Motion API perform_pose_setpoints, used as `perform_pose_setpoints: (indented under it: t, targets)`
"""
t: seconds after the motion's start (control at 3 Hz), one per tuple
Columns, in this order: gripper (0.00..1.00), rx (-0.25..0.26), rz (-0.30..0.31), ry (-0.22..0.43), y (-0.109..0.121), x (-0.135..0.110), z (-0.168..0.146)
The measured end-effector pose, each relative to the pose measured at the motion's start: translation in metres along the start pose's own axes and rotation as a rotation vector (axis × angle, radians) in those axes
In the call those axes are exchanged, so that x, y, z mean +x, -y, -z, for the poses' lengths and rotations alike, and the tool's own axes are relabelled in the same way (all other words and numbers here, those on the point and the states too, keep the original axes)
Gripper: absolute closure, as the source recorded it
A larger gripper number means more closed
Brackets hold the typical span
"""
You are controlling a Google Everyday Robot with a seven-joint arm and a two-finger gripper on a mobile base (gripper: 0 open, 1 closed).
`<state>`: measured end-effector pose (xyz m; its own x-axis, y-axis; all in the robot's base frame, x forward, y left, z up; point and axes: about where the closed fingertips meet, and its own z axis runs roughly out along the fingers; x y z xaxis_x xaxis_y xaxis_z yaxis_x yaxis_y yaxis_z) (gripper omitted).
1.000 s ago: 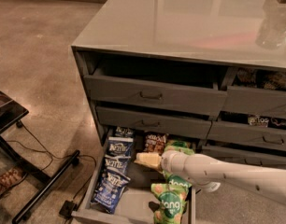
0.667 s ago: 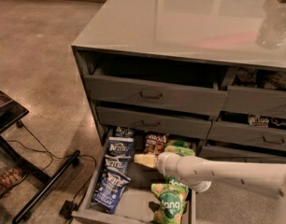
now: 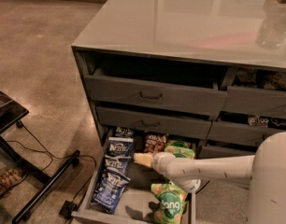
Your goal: Pick brown chip bag from bottom drawer and place on counter
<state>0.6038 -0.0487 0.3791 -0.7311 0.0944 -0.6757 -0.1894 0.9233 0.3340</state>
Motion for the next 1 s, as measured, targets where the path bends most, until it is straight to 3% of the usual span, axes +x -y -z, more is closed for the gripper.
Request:
perform_pose_setpoints:
  t: [0.33, 1.0]
  targets:
    - [0.0, 0.0, 0.0, 0.0, 0.0, 0.0, 0.0]
    - [0.0, -0.013, -0.021, -0.01, 0.018, 0.011, -0.066]
